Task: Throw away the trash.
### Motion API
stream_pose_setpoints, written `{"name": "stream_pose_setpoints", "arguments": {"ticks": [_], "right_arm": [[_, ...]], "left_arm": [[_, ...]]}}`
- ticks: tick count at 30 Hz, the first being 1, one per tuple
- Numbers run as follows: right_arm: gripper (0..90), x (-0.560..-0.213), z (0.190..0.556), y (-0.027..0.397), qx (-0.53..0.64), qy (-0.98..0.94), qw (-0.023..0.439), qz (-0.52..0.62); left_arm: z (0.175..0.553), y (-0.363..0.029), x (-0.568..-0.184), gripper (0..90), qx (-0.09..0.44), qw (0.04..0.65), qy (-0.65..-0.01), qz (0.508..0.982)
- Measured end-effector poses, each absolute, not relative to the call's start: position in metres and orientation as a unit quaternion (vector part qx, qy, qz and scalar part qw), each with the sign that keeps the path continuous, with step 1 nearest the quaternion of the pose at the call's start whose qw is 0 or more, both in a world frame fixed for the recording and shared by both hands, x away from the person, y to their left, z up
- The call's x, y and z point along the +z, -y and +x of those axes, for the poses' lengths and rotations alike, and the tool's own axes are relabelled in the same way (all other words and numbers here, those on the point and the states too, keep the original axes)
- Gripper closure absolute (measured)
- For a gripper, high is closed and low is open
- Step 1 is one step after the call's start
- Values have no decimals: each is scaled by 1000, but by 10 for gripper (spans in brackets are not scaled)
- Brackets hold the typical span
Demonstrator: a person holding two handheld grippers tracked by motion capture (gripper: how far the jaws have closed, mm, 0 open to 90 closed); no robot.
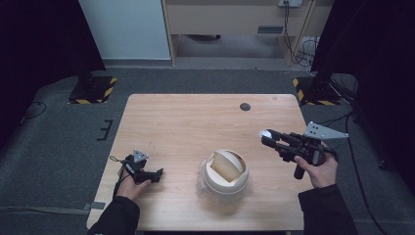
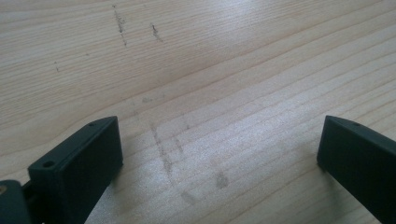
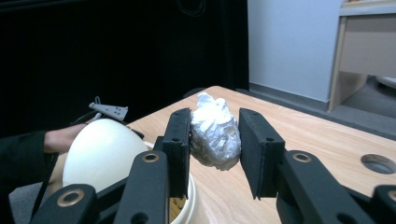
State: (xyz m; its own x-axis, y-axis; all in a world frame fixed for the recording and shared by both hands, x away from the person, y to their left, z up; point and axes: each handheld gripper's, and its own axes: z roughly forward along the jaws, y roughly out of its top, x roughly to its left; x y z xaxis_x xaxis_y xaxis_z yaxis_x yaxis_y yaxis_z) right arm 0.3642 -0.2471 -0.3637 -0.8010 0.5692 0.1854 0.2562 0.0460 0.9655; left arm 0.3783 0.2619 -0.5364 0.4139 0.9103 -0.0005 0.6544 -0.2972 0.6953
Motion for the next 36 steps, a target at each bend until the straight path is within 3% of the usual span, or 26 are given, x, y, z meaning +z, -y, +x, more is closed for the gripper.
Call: {"name": "stream_pose_setpoints", "arguments": {"ticks": [36], "right_arm": [[650, -400, 371, 208, 578, -774, 41, 255]], "left_arm": [[378, -262, -536, 0, 203, 315, -502, 779]]}}
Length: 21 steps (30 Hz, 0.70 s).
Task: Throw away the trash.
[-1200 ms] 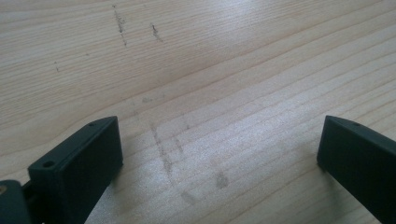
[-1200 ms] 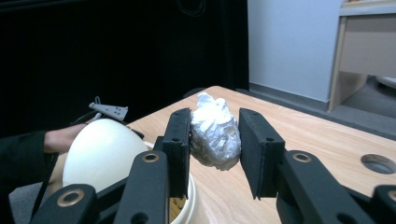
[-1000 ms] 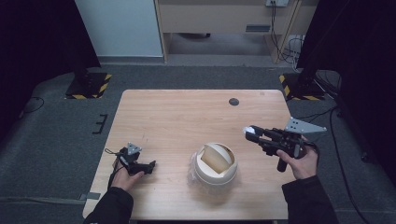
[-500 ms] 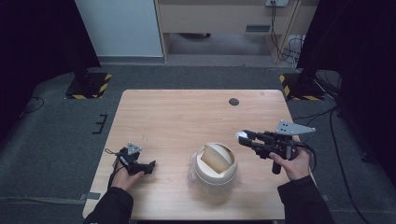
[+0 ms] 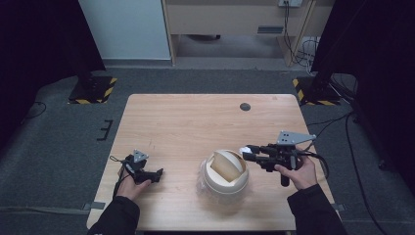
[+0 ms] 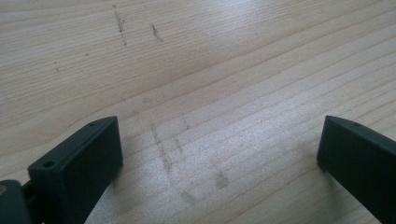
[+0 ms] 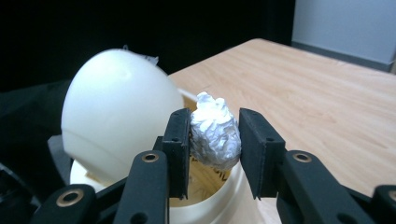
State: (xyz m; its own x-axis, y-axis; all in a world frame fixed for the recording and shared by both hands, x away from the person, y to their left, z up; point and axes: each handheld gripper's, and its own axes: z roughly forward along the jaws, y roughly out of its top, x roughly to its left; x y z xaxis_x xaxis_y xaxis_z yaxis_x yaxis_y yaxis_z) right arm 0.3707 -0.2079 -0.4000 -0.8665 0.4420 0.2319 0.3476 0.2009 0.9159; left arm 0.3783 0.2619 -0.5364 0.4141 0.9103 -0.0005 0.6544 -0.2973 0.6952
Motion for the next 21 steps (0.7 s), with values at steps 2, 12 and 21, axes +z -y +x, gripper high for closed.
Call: {"name": "stream_pose_setpoints", "arguments": {"ticks": [2, 12, 21], "right_arm": [[649, -402, 371, 206, 573, -779, 35, 253], [643, -412, 372, 199, 555, -792, 17, 253], [531, -417, 374, 197, 543, -799, 15, 257]], "left_arm": [[378, -262, -536, 0, 203, 315, -502, 779], [378, -262, -536, 0, 203, 315, -502, 779], [378, -262, -536, 0, 203, 316, -502, 779]]}}
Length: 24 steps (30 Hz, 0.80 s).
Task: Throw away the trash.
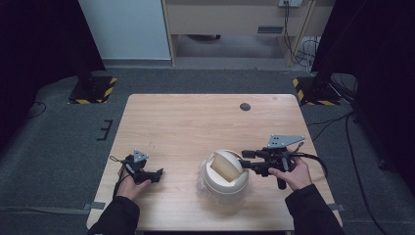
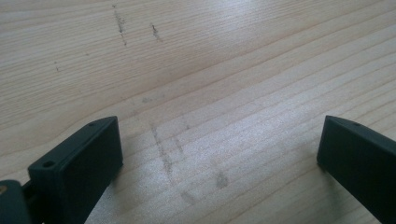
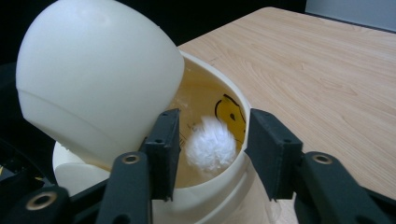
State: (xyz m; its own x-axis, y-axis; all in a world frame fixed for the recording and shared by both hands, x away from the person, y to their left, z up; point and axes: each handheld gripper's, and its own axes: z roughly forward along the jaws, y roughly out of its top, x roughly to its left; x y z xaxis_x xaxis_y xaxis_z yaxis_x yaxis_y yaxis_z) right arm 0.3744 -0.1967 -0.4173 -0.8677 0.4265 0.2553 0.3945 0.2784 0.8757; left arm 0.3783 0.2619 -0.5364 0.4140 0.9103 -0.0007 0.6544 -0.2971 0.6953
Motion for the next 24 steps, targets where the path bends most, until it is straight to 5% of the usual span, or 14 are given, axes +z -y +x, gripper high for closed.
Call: {"name": "stream_pose_setpoints", "arguments": {"ticks": [24], "right_arm": [[267, -430, 392, 234, 538, -757, 105, 355]], "left_arm": [[378, -262, -536, 0, 203, 316, -502, 779]]}}
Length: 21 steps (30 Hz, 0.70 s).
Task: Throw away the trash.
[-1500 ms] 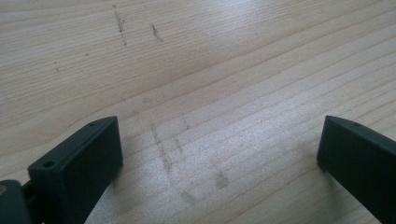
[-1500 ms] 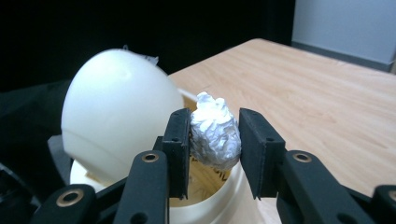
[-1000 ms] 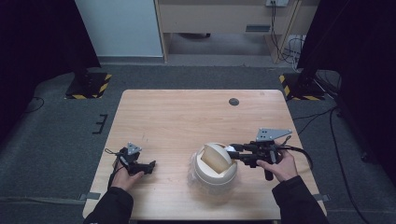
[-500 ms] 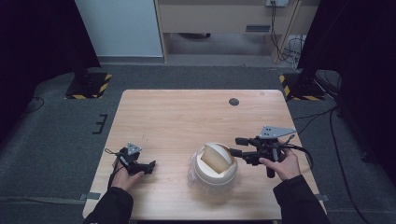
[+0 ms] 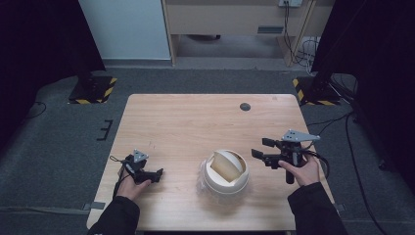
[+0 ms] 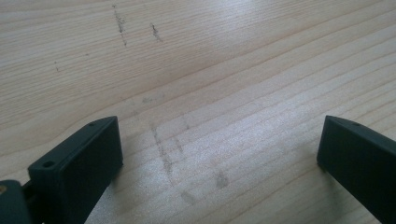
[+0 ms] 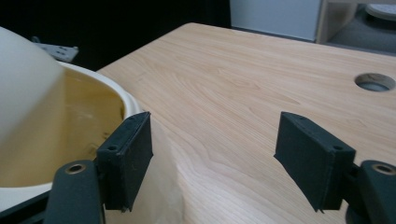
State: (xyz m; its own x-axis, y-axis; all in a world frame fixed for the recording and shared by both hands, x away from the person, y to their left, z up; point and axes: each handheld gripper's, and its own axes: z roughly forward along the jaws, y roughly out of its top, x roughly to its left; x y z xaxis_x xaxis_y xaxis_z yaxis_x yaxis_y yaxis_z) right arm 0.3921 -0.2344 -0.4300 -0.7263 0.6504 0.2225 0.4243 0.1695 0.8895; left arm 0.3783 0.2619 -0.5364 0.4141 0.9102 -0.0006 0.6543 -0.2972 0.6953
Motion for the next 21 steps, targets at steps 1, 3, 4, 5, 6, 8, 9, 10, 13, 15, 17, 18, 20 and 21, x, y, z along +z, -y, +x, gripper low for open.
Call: {"name": "stream_pose_setpoints", "arguments": {"ticks": [1, 3, 4, 5, 6, 8, 9, 10, 13, 15, 17, 18, 20, 21], "right_arm": [[259, -432, 393, 236, 534, -758, 108, 358], [247, -436, 395, 239, 528, -758, 111, 367], [245, -439, 396, 241, 524, -757, 111, 373], [243, -441, 397, 242, 521, -757, 112, 379], [241, -443, 398, 244, 518, -756, 113, 384], [236, -447, 399, 247, 512, -755, 114, 392], [230, -449, 400, 249, 508, -756, 115, 396], [223, -452, 401, 251, 504, -757, 117, 400], [207, -459, 404, 256, 489, -759, 124, 412], [198, -464, 405, 259, 479, -761, 127, 419], [188, -469, 406, 263, 470, -761, 133, 428], [183, -472, 407, 265, 464, -761, 136, 433], [180, -477, 408, 269, 454, -760, 137, 444], [179, -481, 409, 271, 446, -760, 138, 453]], "left_arm": [[378, -262, -536, 0, 203, 315, -502, 779], [378, -262, -536, 0, 203, 315, -502, 779], [378, -262, -536, 0, 203, 316, -502, 779], [378, -262, -536, 0, 203, 316, -502, 779], [378, -262, -536, 0, 203, 315, -502, 779], [378, -262, -536, 0, 203, 316, -502, 779], [378, -262, -536, 0, 203, 315, -502, 779], [378, -262, -536, 0, 203, 316, -502, 779], [378, -262, -536, 0, 203, 315, -502, 779], [378, -262, -536, 0, 203, 316, -502, 779], [378, -262, -536, 0, 203, 315, -502, 779], [378, -262, -536, 0, 203, 315, -502, 779], [378, -262, -536, 0, 203, 316, -502, 779], [378, -262, -536, 0, 203, 316, -502, 779]]}}
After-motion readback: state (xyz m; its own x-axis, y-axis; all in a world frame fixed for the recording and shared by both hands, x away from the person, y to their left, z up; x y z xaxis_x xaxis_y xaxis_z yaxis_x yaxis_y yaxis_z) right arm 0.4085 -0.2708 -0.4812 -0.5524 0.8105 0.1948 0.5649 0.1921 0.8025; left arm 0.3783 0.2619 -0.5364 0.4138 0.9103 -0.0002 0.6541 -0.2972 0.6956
